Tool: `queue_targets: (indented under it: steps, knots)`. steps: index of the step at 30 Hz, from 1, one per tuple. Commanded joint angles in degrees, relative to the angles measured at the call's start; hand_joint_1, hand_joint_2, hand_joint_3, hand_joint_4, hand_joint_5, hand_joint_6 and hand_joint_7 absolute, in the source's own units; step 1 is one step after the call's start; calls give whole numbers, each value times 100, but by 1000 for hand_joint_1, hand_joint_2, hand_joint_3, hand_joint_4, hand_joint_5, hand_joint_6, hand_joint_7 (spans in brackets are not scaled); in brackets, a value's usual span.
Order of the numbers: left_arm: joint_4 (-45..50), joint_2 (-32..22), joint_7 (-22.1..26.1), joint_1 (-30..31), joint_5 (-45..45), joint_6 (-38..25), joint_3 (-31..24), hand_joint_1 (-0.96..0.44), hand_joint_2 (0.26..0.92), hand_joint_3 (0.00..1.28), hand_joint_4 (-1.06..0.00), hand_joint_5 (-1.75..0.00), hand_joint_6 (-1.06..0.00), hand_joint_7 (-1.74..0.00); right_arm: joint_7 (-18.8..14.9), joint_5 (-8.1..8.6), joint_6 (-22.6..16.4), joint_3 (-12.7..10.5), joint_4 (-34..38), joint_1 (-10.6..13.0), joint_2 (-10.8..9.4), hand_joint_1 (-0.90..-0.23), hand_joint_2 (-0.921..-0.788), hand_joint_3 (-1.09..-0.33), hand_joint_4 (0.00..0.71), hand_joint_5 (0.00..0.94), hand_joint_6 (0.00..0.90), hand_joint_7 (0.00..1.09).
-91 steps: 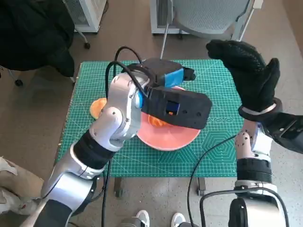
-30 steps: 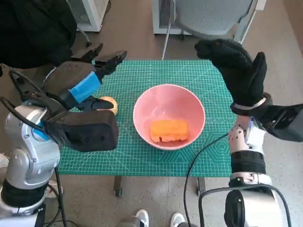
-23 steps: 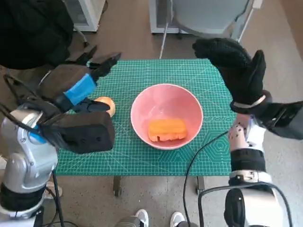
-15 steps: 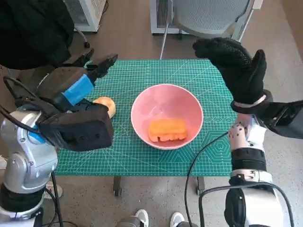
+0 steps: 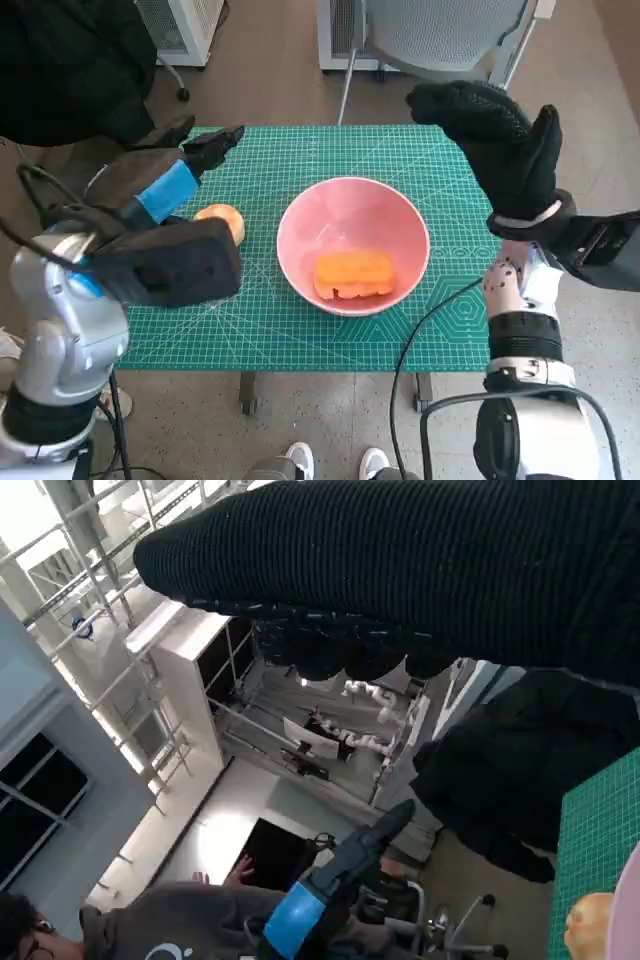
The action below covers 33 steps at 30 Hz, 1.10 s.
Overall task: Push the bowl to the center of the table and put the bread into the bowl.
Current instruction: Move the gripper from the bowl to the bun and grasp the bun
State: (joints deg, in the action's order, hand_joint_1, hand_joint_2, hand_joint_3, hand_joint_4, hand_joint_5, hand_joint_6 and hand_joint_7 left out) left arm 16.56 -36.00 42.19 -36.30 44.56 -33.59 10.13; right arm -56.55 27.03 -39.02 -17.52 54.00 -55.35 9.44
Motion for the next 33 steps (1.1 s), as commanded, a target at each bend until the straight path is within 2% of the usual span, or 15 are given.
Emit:
queue_targets:
  steps: [1, 8, 21, 33]
  knots:
    - [-170, 66, -67, 2, 207, -220, 172, 177, 700, 9, -9, -4, -207, -6, -29, -24, 39, -11, 63, 15, 41, -707, -921, -845, 263, 1, 327, 9]
    - [-264, 81, -108, 14, 269, -263, 255, 193, 702, 10, -26, -7, -221, -9, -9, -37, 38, -8, 33, 25, 39, -707, -921, -845, 263, 1, 327, 8]
    - [-711, 70, -272, -40, 231, -37, 413, 105, 696, 6, -38, -3, -222, -3, 19, -57, 21, -3, 13, 35, 32, -706, -921, -846, 262, 0, 326, 7]
    - [-1708, 155, -274, -371, 270, 20, 731, 72, 698, 6, -32, 0, -216, -1, 48, -46, 51, -10, -21, 52, 30, -709, -921, -847, 263, 0, 329, 8]
